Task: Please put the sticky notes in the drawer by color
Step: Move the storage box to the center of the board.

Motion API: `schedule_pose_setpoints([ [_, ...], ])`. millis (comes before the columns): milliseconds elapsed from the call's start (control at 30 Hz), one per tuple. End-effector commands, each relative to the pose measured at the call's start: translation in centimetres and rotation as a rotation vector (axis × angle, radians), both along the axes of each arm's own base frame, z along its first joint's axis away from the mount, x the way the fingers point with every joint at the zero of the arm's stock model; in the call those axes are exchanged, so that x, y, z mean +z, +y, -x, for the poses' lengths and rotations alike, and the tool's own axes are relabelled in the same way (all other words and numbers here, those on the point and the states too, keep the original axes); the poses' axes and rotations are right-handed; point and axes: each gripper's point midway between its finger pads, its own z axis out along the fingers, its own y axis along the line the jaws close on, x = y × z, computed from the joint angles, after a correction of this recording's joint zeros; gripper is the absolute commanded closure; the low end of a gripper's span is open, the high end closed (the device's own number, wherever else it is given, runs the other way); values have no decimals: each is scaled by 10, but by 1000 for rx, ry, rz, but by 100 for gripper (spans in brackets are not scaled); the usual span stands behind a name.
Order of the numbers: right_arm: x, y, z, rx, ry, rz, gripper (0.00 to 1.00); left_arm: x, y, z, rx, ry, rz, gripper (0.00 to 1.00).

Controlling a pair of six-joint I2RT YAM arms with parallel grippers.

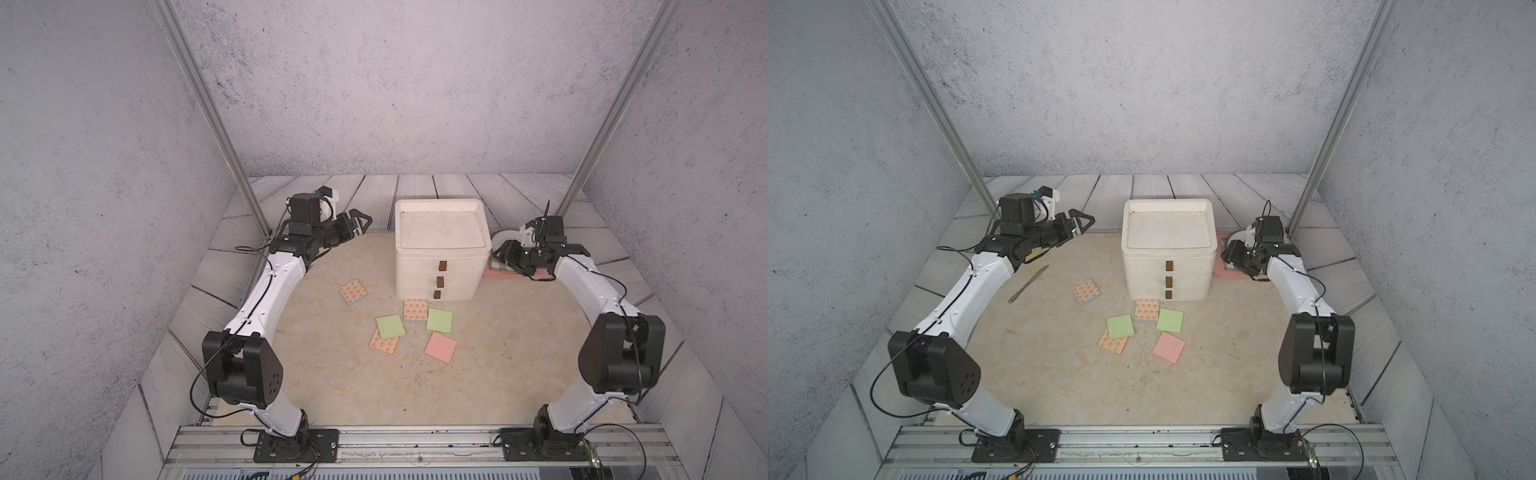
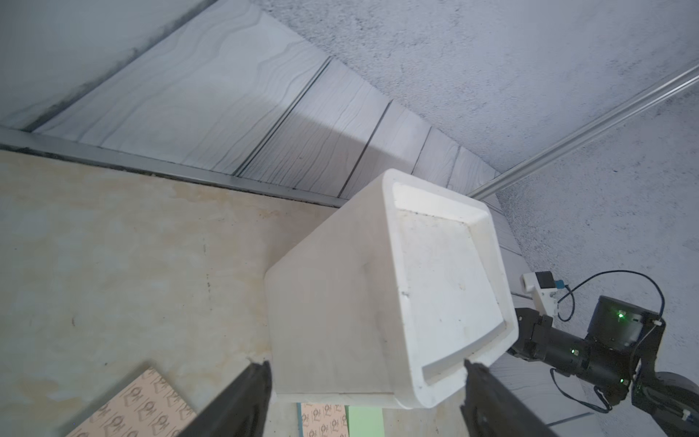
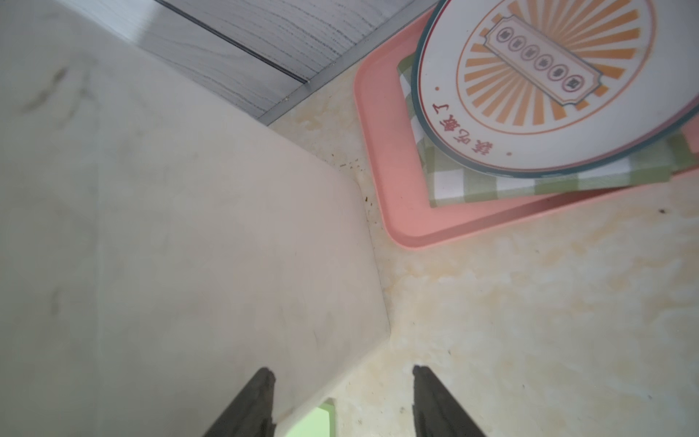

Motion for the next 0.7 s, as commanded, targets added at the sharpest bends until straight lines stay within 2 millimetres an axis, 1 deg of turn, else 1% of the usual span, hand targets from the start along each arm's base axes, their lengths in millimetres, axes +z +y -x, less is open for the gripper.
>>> schedule_pose_setpoints([
  [0,15,-4,30,14,-84,70,35,8,-30,3,-99,-20,-40,16],
  [67,25,3,47,34,-133,74,35,8,-48,0,-141,-11,-45,18],
  [133,38,17,57,76,-190,70,35,8,-65,-3,-172,-8,-57,19],
  [167,45,28,62,105,-220,71,35,8,-76,-5,-187,-14,-65,19],
  [267,54,57,65,187,-273,93,35,0,-111,-10,-243,-7,-95,20],
  [300,55,67,64,214,-279,110,35,-6,-123,-12,-263,10,-107,20],
  [333,54,74,63,229,-275,118,36,-9,-133,-12,-284,18,-118,21],
  [400,54,89,60,260,-272,118,36,-23,-151,-17,-309,46,-150,22],
  [500,48,108,53,290,-270,115,38,-40,-168,-23,-321,65,-180,23],
  [600,44,123,46,312,-281,131,40,-53,-176,-26,-320,76,-195,23],
  [667,41,132,39,317,-294,133,41,-66,-179,-28,-321,93,-215,23],
])
